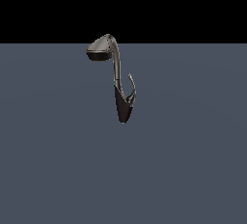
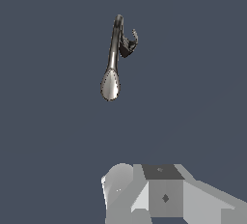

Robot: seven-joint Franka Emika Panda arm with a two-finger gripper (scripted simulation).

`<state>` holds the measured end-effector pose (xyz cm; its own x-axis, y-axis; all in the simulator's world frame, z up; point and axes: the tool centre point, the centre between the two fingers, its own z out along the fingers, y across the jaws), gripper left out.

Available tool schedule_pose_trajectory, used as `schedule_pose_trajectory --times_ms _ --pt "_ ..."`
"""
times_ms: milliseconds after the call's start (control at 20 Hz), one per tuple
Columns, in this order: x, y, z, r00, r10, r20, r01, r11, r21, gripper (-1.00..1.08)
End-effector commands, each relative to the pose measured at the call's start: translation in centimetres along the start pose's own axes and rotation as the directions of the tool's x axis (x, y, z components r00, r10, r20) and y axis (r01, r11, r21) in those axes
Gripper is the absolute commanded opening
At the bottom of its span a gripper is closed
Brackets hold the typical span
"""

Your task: Turn on the faucet by rotating a designated handle.

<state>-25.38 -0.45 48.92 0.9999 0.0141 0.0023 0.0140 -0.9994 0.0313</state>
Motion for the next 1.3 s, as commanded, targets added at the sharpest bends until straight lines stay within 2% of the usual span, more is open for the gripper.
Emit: schedule_pose_trajectory --times_ms 0,350,750,1000,1250 --pt "0.0 0.0 0.0 1.000 0.000 0.000 0.000 1.000 0.000 -1.00" --pt "0.8 -0.3 0.5 0.999 0.034 0.014 -0.034 0.999 0.014 -1.00" --pt "3.6 -1.3 2.3 0.985 0.156 0.068 -0.160 0.985 0.061 -1.00" --pt "6.5 -2.0 4.2 0.954 0.272 0.127 -0.286 0.953 0.101 -1.00" --pt "9.8 -2.5 6.6 0.896 0.397 0.200 -0.426 0.894 0.137 -1.00"
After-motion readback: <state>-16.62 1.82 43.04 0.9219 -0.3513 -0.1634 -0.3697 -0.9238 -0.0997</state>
